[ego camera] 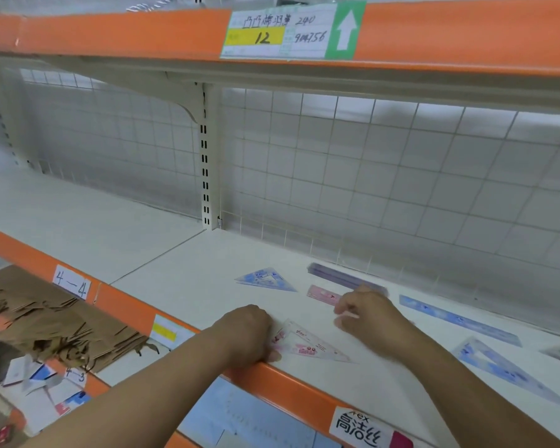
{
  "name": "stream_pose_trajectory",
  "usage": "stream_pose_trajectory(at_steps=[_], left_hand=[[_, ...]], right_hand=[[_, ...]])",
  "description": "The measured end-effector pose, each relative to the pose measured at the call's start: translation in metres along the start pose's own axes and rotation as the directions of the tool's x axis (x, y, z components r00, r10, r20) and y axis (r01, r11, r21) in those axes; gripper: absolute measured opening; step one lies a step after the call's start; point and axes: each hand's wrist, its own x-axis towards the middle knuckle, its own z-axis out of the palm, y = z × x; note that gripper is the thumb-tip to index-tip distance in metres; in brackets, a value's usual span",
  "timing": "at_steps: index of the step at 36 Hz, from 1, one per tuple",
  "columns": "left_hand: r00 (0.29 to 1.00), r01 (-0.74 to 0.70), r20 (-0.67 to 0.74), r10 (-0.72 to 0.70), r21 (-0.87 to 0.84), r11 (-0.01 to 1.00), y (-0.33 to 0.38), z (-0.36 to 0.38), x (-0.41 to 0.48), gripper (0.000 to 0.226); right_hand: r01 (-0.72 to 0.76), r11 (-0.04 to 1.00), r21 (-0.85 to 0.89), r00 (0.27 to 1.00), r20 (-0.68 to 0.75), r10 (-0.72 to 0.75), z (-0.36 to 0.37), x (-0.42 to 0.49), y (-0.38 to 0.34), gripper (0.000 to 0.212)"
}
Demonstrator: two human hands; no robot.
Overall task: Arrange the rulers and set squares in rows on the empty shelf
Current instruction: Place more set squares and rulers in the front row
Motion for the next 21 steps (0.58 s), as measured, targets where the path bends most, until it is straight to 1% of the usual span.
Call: stream_pose_trajectory(at_steps=[3, 8, 11, 13, 18, 21], left_hand=[[1.000, 0.004, 0.000, -0.004, -0.010, 1.000, 0.000, 0.000, -0.001, 0.038], [1.000, 0.015, -0.009, -0.015, 0.007, 1.000, -0.002, -0.001, -0.005, 0.034], [1.000, 0.022, -0.016, -0.022, 0.034, 0.999, -0.002, -0.002, -0.007, 0.032], [1.000, 0.024, -0.015, -0.024, 0.044, 0.999, -0.004, -0.002, -0.007, 0.033], [1.000, 0.020, 0.002, -0.020, 0.011, 1.000, -0.006, -0.005, -0.013, 0.036], [1.000, 0.018, 0.000, -0.018, -0.015, 1.000, -0.006, -0.008, -0.017, 0.037]], right_hand=[[0.072, 0.997, -0.033, 0.995, 0.064, -0.070, 0.007, -0.013, -0.014, 0.014], [0.117, 0.992, -0.045, 0.983, 0.146, -0.109, 0.018, -0.023, -0.033, 0.021], [0.107, 0.993, -0.050, 0.980, 0.175, -0.097, 0.022, -0.025, -0.041, 0.029], [0.100, 0.993, -0.056, 0.980, 0.180, -0.089, 0.024, -0.024, -0.044, 0.030], [0.070, 0.995, -0.072, 0.976, 0.212, -0.054, 0.027, -0.020, -0.047, 0.015], [0.064, 0.989, -0.131, 0.969, 0.246, -0.030, 0.026, -0.020, -0.049, 0.022]])
